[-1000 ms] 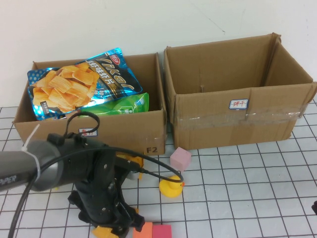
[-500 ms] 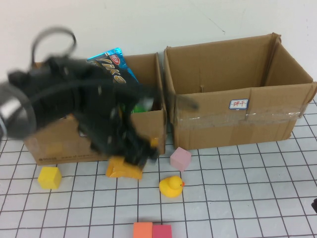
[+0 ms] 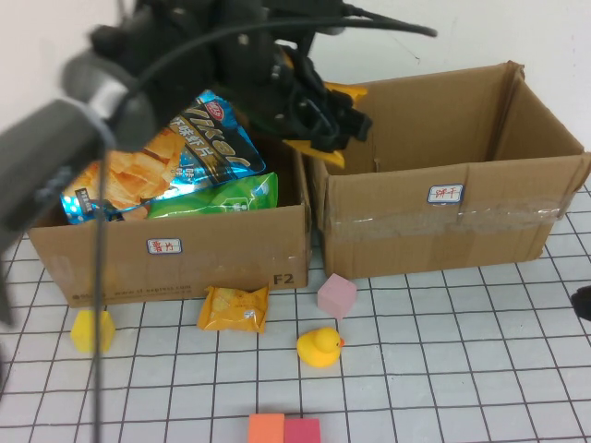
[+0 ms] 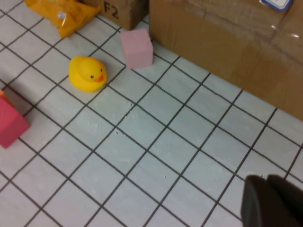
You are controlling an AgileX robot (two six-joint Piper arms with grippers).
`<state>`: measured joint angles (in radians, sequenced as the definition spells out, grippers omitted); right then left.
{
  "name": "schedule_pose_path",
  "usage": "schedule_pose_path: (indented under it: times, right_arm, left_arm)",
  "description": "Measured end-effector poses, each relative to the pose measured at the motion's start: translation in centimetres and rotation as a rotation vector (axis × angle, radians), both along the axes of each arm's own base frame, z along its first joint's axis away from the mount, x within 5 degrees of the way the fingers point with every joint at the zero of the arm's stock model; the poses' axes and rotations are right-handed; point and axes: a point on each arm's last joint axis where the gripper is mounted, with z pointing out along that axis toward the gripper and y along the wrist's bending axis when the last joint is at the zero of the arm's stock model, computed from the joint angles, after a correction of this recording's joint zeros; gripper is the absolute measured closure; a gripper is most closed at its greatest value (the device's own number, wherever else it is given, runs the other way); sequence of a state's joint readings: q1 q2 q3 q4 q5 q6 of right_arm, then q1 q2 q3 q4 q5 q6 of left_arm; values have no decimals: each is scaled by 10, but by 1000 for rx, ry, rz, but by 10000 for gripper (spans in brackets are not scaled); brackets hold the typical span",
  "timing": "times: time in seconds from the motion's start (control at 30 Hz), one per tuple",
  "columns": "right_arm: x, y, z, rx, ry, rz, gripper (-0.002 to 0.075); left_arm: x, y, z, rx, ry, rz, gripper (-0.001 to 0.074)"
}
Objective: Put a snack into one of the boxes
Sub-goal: Place the biscuit in the biscuit box, then pick up the biscuit
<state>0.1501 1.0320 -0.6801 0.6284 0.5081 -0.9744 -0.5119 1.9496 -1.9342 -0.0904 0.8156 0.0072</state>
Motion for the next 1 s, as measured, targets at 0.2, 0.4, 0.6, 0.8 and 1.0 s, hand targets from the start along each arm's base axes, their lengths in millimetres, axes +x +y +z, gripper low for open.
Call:
schedule_pose_path:
  times: [0.2, 0.4, 0.6, 0.8, 1.0]
  right_arm:
    - [11, 2, -14, -28, 55, 20, 726]
    - [19, 3, -24, -41, 98, 26, 726]
    - [21, 3, -27, -42, 107, 26, 726]
    - [21, 3, -27, -43, 108, 26, 726]
    - [19, 4, -27, -40, 124, 40, 726]
  left_arm:
    - [39, -21, -28, -16, -47, 0, 341]
    - [59, -31, -50, -25, -119, -1, 340]
    - [61, -32, -51, -5, -128, -24, 130]
    - [55, -29, -19, 15, -126, -40, 195]
    - [31, -11, 45, 16, -201, -11, 538]
